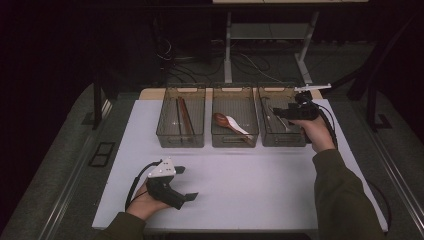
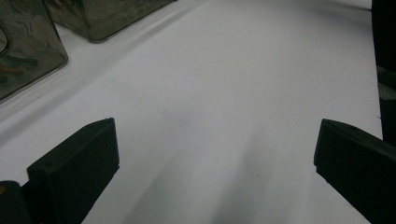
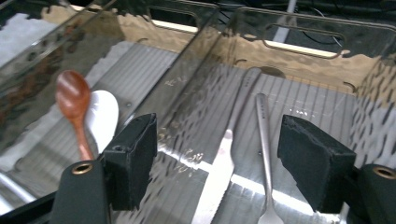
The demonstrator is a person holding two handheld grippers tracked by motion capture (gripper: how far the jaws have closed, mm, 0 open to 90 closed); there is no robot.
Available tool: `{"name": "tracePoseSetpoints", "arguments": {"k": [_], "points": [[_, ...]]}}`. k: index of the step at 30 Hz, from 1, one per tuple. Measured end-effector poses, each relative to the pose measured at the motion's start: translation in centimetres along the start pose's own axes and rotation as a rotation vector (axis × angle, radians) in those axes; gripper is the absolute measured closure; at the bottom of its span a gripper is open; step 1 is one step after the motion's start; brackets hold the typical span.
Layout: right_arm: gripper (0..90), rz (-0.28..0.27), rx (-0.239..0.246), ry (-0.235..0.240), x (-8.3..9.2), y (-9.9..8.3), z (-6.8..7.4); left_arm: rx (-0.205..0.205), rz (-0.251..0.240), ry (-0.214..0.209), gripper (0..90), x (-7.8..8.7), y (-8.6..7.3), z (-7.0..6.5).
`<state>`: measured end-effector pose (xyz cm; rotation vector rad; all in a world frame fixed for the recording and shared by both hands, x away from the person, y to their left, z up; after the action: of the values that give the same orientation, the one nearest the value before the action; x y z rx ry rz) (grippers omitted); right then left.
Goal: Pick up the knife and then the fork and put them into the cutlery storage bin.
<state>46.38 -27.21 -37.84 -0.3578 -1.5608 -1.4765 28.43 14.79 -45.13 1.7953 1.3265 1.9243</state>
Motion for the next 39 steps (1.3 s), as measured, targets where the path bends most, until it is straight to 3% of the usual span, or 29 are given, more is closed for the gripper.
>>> {"name": "tracePoseSetpoints", "arguments": {"k": [16, 21, 30, 33, 39], "points": [[22.4, -0.057, 0.089, 0.095, 2.4, -2.7, 2.4, 0.007, 0.002, 0.002, 0.0, 0.0, -0.1, -0.2], [19.6, -0.052, 0.129, 0.11, 2.8, -4.2, 3.1, 0.001, 0.01, 0.004, 0.0, 0.0, -0.1, -0.2], [18.1, -0.071, 0.154, 0.137, 4.1, -6.9, 3.7, -0.005, 0.015, 0.001, 0.0, 0.0, -0.1, -0.2], [13.9, -0.075, 0.169, 0.16, 4.5, -8.0, 3.8, -0.002, 0.014, 0.001, 0.0, 0.0, -0.1, -0.2], [14.0, -0.078, 0.194, 0.162, 4.8, -10.4, 4.5, -0.006, 0.017, 0.004, 0.0, 0.0, -0.1, -0.3]]}}
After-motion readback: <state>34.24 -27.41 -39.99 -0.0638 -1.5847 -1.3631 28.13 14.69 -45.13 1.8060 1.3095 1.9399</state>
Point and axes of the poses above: each handheld gripper's, and its own axes: x roughly backward along the jaws, y roughly out of its top, z roughly to its left, the point moved 2 cm from there along -x, roughly forward along the jaws, and after that the axes turned 12 degrees about z, right-handed, at the moved point
